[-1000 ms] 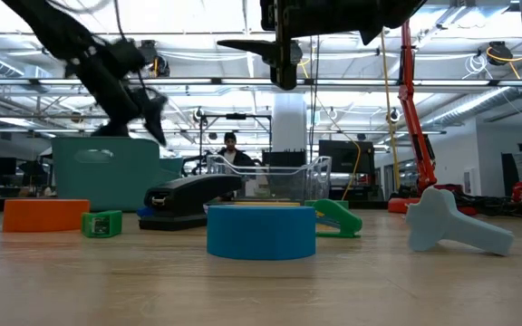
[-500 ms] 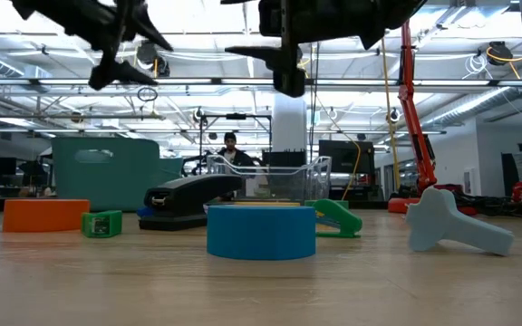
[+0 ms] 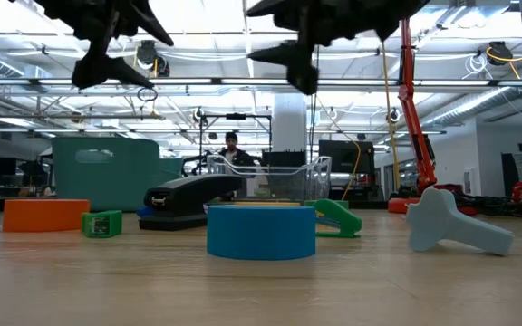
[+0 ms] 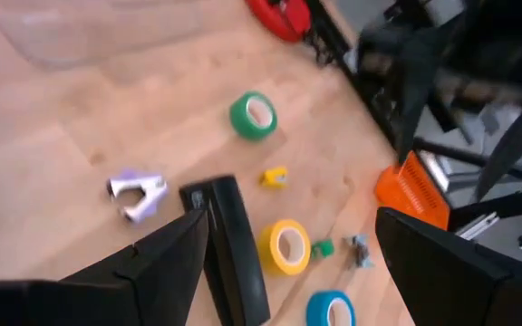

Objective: Pick and place Stapler, Stapler remover, tape
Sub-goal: Put the large black stapler into the green bin

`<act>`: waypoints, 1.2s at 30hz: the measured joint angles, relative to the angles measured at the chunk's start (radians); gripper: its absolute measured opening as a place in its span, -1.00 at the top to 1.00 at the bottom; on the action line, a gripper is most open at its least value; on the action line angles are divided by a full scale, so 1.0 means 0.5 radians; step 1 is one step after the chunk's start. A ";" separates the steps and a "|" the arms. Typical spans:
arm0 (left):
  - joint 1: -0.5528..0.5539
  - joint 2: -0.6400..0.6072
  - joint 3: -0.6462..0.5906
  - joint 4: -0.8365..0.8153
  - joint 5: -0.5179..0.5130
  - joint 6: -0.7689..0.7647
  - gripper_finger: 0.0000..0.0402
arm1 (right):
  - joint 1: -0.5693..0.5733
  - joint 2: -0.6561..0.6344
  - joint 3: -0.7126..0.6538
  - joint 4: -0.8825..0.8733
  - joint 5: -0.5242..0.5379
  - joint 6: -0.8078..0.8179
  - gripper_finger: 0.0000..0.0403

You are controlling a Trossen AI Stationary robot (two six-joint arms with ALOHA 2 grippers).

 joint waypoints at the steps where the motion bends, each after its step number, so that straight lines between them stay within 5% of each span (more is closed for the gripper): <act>1: -0.031 0.037 0.000 0.002 -0.015 -0.034 -0.61 | 0.000 -0.046 -0.045 -0.005 0.018 -0.025 -0.10; 8: -0.151 0.293 0.000 0.228 -0.050 -0.140 -0.61 | 0.001 -0.608 -0.575 0.135 0.317 -0.057 -0.08; 17: -0.157 0.555 0.021 0.432 -0.034 -0.222 -0.61 | 0.002 -1.344 -1.286 0.725 0.305 -0.303 -0.08; 22: -0.157 0.719 0.252 0.254 -0.033 -0.199 -0.61 | 0.003 -1.658 -1.635 1.089 0.304 -0.370 -0.08; 28: -0.153 1.026 0.684 -0.344 -0.032 -0.196 -0.61 | 0.003 -1.870 -1.975 1.595 0.299 -0.296 -0.08; 36: -0.136 1.398 1.155 -0.868 -0.004 -0.293 -0.61 | 0.003 -1.966 -2.201 1.782 0.286 -0.253 -0.08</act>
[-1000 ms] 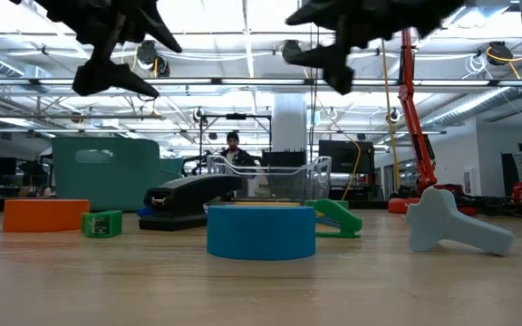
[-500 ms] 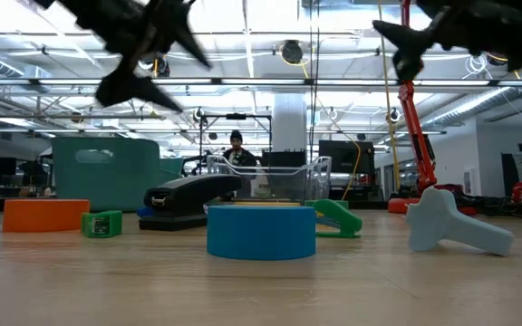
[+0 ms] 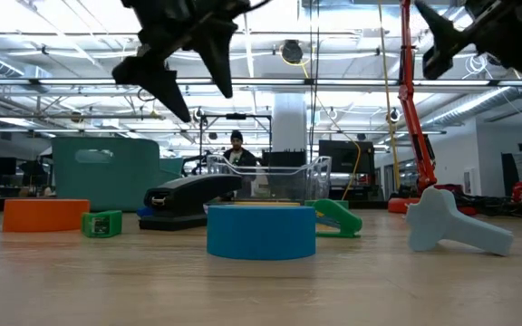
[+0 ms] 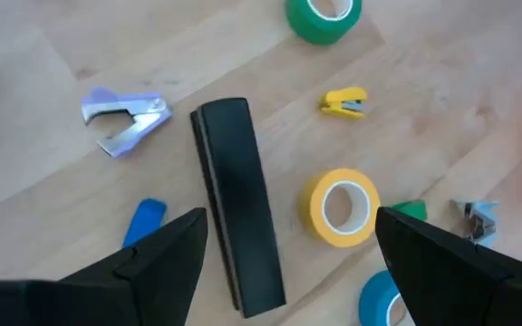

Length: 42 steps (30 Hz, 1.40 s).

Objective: Pick and place Stapler, Stapler remover, tape
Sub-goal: Put the large black stapler into the green bin

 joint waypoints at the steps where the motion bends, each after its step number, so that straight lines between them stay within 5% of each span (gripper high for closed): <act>1: 0.012 0.031 0.029 -0.025 0.028 -0.002 -0.61 | 0.000 0.002 -0.001 -0.054 -0.011 0.020 -0.08; 12: 0.061 0.150 0.058 -0.096 0.131 -0.072 -0.61 | -0.001 0.013 -0.006 -0.414 -0.195 0.273 -0.08; 25: 0.083 0.165 0.058 -0.086 0.016 -0.076 -0.61 | 0.000 0.021 -0.008 -0.956 -0.084 0.078 -0.09; 42: 0.117 0.401 0.057 0.061 0.095 -0.072 -0.61 | 0.000 0.018 -0.009 -0.929 -0.078 0.010 -0.09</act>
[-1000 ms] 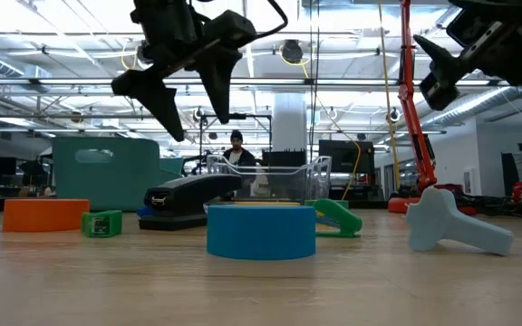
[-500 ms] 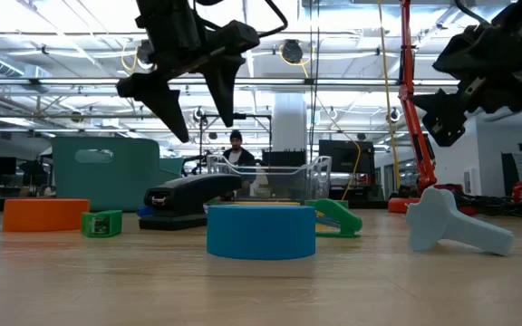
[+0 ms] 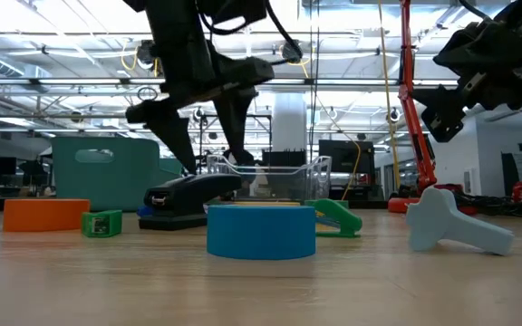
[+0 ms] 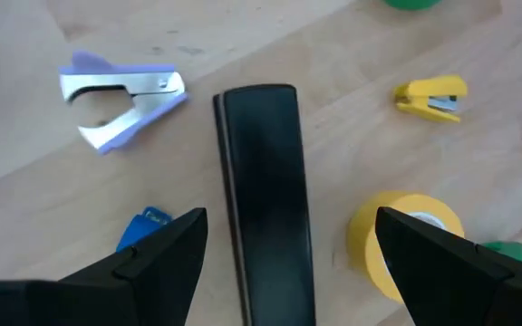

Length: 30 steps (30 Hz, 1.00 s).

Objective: Pick and place Stapler, Stapler remover, tape
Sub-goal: Put the large black stapler into the green bin

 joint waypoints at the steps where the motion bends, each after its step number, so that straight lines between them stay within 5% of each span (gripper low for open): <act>1: 0.000 0.015 0.000 0.000 0.000 0.001 -0.61 | 0.000 0.001 -0.001 0.007 0.000 0.000 -0.09; 22: -0.001 0.325 0.003 0.138 0.193 0.115 -0.59 | -0.001 0.001 -0.001 0.072 -0.003 0.008 -0.08; 30: 0.002 0.335 0.000 0.126 0.182 0.128 0.02 | 0.000 0.001 -0.002 0.117 -0.005 0.008 -0.08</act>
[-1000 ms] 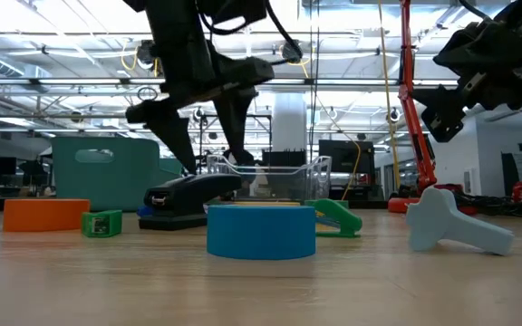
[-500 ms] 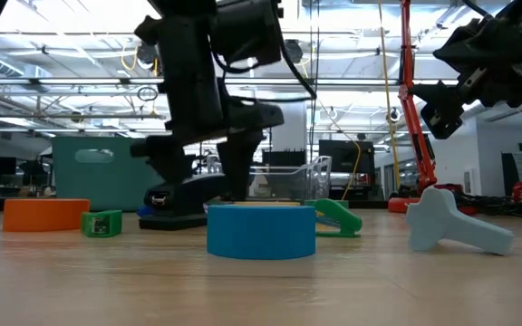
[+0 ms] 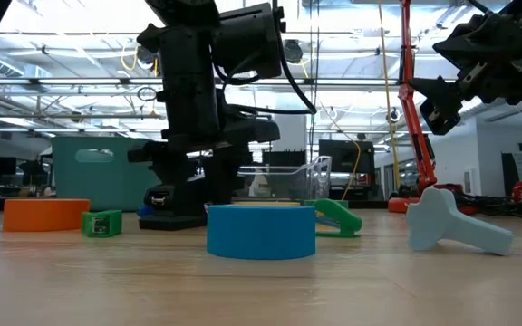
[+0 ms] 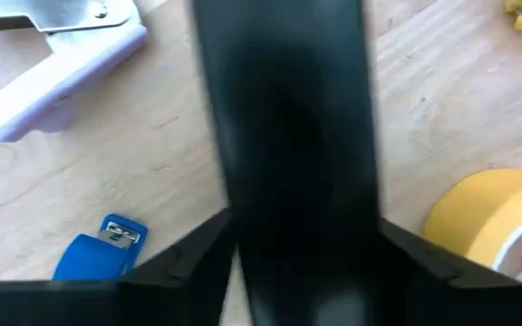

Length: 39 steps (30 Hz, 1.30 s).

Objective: Pick and place Stapler, Stapler remover, tape
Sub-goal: Put the large black stapler into the green bin

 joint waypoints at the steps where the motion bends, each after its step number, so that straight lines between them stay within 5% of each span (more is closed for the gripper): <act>1: 0.000 0.000 0.000 0.006 -0.002 0.000 0.12 | 0.000 0.000 0.000 0.000 0.000 0.000 -0.08; 3: -0.002 -0.001 0.000 0.018 -0.002 0.000 0.25 | 0.000 0.000 0.000 0.000 0.000 0.001 -0.08; 14: 0.015 -0.041 -0.001 -0.012 0.015 -0.036 0.25 | 0.000 0.000 0.000 0.001 -0.005 0.060 -0.08; 24: 0.063 -0.492 -0.005 -0.047 0.007 -0.024 0.25 | -0.001 0.000 0.000 0.001 -0.006 0.063 -0.07; 34: 0.111 -1.212 -0.001 -0.258 -0.520 -0.132 0.25 | 0.000 0.000 0.000 0.016 -0.007 0.058 -0.08; 39: 0.219 -1.385 0.000 -0.515 -0.726 -0.136 0.25 | -0.001 0.000 0.000 0.024 -0.007 0.056 -0.08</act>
